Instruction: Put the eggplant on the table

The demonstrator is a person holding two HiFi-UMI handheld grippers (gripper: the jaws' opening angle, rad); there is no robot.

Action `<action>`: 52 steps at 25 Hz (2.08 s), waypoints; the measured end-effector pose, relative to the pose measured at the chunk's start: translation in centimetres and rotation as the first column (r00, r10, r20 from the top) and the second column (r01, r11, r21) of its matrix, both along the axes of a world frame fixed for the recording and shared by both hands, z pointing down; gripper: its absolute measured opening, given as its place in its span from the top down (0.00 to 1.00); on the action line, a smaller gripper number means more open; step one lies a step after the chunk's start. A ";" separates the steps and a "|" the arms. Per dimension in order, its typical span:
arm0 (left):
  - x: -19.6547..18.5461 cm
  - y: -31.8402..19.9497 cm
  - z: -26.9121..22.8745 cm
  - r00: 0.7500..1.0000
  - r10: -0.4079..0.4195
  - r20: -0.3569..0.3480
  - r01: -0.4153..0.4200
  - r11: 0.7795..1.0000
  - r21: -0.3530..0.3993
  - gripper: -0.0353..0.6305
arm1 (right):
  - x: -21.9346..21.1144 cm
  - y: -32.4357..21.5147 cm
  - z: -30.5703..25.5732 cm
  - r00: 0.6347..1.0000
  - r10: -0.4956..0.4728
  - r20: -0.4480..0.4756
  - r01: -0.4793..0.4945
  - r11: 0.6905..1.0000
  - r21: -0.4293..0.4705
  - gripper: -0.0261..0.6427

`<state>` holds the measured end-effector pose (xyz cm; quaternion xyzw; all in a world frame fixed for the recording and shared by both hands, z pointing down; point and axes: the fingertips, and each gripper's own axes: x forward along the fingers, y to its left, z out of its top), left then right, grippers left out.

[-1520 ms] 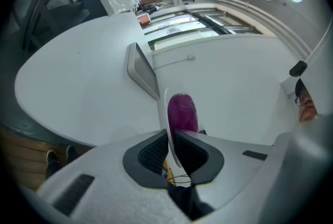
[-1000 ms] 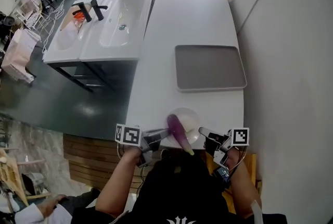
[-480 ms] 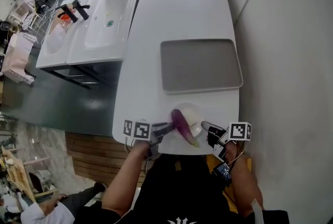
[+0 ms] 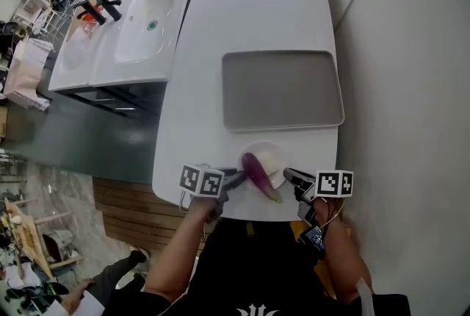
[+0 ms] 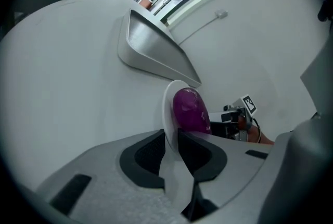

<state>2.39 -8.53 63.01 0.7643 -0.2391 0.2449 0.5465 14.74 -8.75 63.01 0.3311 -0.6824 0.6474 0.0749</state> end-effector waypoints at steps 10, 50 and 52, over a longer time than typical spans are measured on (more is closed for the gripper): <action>-0.6 -0.4 1.2 0.974 0.107 0.199 -0.126 0.988 0.086 0.83 | -0.3 -0.5 0.8 0.993 -0.061 -0.102 0.064 0.997 0.035 0.94; -7.7 2.9 -10.2 0.969 -0.020 -0.247 0.150 0.841 0.519 0.93 | -0.1 1.3 -17.4 0.998 -0.054 0.024 0.013 0.605 0.796 0.95; -8.1 4.6 -13.0 0.941 0.025 -0.338 0.176 0.816 0.551 0.93 | -1.3 3.3 -21.2 0.993 -0.081 0.087 -0.028 0.550 0.835 0.95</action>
